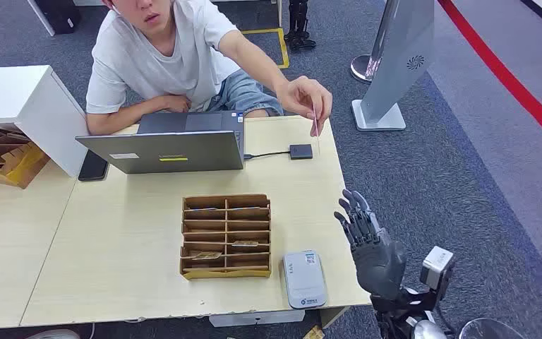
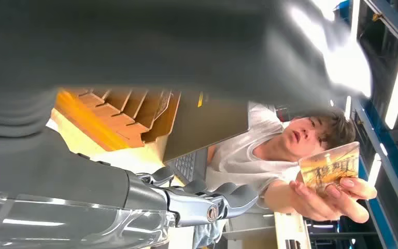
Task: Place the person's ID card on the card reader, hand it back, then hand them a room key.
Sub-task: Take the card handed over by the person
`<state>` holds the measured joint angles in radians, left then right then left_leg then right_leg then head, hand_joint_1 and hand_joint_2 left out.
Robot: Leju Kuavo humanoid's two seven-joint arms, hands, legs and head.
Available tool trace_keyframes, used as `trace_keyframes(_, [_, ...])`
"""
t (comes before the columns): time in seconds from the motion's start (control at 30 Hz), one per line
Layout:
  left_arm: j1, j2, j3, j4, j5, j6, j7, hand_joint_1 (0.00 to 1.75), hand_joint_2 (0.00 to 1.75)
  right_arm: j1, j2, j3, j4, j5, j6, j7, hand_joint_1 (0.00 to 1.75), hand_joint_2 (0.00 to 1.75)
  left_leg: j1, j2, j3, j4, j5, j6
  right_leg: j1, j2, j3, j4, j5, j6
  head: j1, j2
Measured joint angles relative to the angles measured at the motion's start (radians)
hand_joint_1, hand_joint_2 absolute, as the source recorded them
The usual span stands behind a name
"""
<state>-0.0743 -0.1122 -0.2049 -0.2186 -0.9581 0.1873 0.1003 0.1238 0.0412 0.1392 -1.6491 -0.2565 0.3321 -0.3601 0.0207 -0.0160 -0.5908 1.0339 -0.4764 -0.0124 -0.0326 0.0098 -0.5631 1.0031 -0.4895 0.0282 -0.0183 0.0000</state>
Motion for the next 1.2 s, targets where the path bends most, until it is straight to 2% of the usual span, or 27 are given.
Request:
trace_keyframes(0.17, [0.003,0.002,0.000,0.000,0.000,0.005,-0.004,0.00,0.00,0.000,0.000,0.000,-0.020,0.025,-0.003,0.012,0.00,1.75,0.000,0.000,0.000,0.000,0.000,0.000,0.000,0.000,0.000,0.000,0.000,0.000,0.000,0.000])
trace_keyframes(0.23, [0.005,0.004,0.000,0.000,0.000,0.007,-0.006,0.00,0.00,-0.004,-0.001,0.003,-0.042,0.089,-0.029,0.022,0.00,1.75,0.000,0.000,0.000,0.000,0.000,0.000,0.000,0.000,0.000,0.000,0.000,0.000,0.000,0.000])
trace_keyframes(0.47, [0.017,0.006,0.000,0.000,0.002,0.030,-0.002,0.00,0.00,-0.076,-0.031,0.095,-0.178,0.586,-0.337,0.137,0.00,1.75,0.000,0.001,0.000,0.000,0.000,0.000,0.000,0.001,0.000,0.000,0.000,0.000,0.000,0.000])
trace_keyframes(0.67, [0.020,0.005,0.000,0.000,-0.001,0.040,0.004,0.00,0.00,-0.136,-0.058,0.207,-0.255,0.876,-0.507,0.193,0.00,1.75,0.000,0.001,0.000,0.000,0.000,0.000,0.000,0.001,0.000,0.000,0.000,0.000,0.000,0.000])
trace_keyframes(0.9, [0.020,0.003,0.000,0.000,-0.009,0.045,0.013,0.00,0.00,-0.201,-0.079,0.302,-0.279,1.262,-0.673,0.276,0.00,1.75,0.000,0.000,0.000,0.000,0.000,0.000,0.000,0.001,0.000,0.000,0.000,0.000,0.000,0.000])
trace_keyframes(1.07, [0.020,0.002,0.001,0.000,-0.012,0.046,0.015,0.00,0.00,-0.226,-0.086,0.340,-0.269,1.380,-0.715,0.313,0.00,1.75,0.000,0.000,0.000,0.000,0.001,0.000,0.000,0.000,0.000,0.000,0.001,0.000,0.000,0.000])
trace_keyframes(1.2, [0.020,0.001,0.001,0.000,-0.017,0.047,0.019,0.00,0.00,-0.251,-0.093,0.364,-0.241,1.578,-0.770,0.376,0.00,1.75,0.000,0.000,0.000,0.000,0.001,0.000,0.000,0.000,0.000,0.000,0.001,0.000,0.000,0.000])
